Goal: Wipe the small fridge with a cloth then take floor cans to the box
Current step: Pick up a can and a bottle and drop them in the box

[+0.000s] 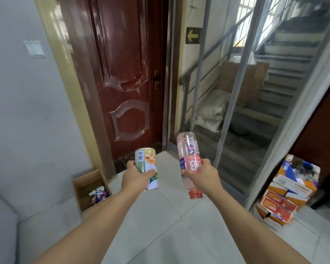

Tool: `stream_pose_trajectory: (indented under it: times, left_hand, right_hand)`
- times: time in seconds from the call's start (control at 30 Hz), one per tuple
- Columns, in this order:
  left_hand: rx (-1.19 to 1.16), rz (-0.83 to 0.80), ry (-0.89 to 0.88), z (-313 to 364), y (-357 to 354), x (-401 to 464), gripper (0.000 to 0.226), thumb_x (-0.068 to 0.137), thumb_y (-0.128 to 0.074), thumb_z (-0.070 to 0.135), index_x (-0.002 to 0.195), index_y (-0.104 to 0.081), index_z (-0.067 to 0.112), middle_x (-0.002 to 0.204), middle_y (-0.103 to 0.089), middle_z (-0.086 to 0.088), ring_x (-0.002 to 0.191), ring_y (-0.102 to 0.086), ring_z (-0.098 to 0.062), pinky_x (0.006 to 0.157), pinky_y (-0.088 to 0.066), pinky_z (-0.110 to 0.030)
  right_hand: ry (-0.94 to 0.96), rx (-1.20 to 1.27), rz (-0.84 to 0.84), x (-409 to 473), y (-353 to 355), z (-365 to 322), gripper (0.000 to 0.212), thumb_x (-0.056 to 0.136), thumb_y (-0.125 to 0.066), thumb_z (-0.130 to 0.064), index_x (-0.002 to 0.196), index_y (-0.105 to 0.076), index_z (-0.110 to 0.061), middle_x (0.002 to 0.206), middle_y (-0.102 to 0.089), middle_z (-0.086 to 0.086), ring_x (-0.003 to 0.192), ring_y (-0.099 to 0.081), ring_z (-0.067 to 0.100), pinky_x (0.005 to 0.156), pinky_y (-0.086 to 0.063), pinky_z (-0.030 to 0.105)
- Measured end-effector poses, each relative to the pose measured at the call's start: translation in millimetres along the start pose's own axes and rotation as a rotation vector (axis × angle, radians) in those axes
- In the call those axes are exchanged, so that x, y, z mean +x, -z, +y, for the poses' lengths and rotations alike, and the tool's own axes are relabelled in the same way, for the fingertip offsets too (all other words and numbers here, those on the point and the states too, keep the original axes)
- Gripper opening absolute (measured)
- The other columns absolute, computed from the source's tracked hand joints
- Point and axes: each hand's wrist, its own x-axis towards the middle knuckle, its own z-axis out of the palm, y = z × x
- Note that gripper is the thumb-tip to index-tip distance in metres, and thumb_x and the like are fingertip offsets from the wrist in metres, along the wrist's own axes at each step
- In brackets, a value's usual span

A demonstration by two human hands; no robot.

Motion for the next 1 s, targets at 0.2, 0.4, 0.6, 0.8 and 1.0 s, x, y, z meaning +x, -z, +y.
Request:
stream_pose_trajectory:
  times: [0.2,0.4,0.6,0.8,1.0]
  left_hand:
    - [-0.054,0.110,0.063,39.0,-65.8,67.3,0.054,0.070,-0.078,0.035,0.106,-0.042,0.021,0.094,-0.057,0.001,0.079,-0.058,-0.019,0.068,-0.048,-0.029]
    - [-0.055,0.209,0.153,51.2,-82.9,132.1,0.053,0.071,-0.078,0.033,0.107,-0.043,0.019,0.100,-0.059,-0.001,0.077,-0.059,-0.014,0.060,-0.047,-0.025]
    - [-0.109,0.325,0.229,48.5,-82.1,220.0,0.052,0.071,-0.079,0.029,0.106,-0.042,0.020,0.098,-0.057,-0.002,0.085,-0.061,-0.021,0.064,-0.052,-0.028]
    - [-0.144,0.366,0.268,48.9,-78.9,316.4,0.058,0.071,-0.079,0.031,0.115,-0.044,0.014,0.106,-0.060,-0.008,0.093,-0.062,-0.026,0.084,-0.054,-0.042]
    - [-0.139,0.434,0.291,49.7,-60.7,387.9,0.060,0.073,-0.077,0.029,0.119,-0.044,0.011,0.113,-0.062,-0.014,0.094,-0.063,-0.028,0.082,-0.054,-0.043]
  right_hand:
    - [0.046,-0.061,-0.099,132.3,17.6,-8.5,0.066,0.073,-0.075,-0.045,0.121,-0.041,-0.016,0.114,-0.058,0.006,0.094,-0.062,0.024,0.081,-0.055,0.040]
    - [0.134,-0.092,-0.184,229.9,-10.1,-33.7,0.071,0.071,-0.077,-0.044,0.126,-0.040,-0.015,0.118,-0.058,0.008,0.093,-0.060,0.023,0.084,-0.054,0.039]
    - [0.210,-0.136,-0.268,318.4,-64.9,-72.5,0.070,0.073,-0.075,-0.044,0.125,-0.038,-0.016,0.116,-0.057,0.007,0.087,-0.057,0.019,0.072,-0.049,0.030]
    - [0.255,-0.191,-0.332,401.9,-112.6,-124.9,0.069,0.073,-0.075,-0.047,0.123,-0.039,-0.016,0.113,-0.058,0.006,0.088,-0.060,0.020,0.076,-0.052,0.032]
    - [0.321,-0.199,-0.457,465.2,-160.1,-174.9,0.067,0.073,-0.075,-0.046,0.120,-0.039,-0.015,0.111,-0.058,0.005,0.092,-0.061,0.020,0.078,-0.052,0.031]
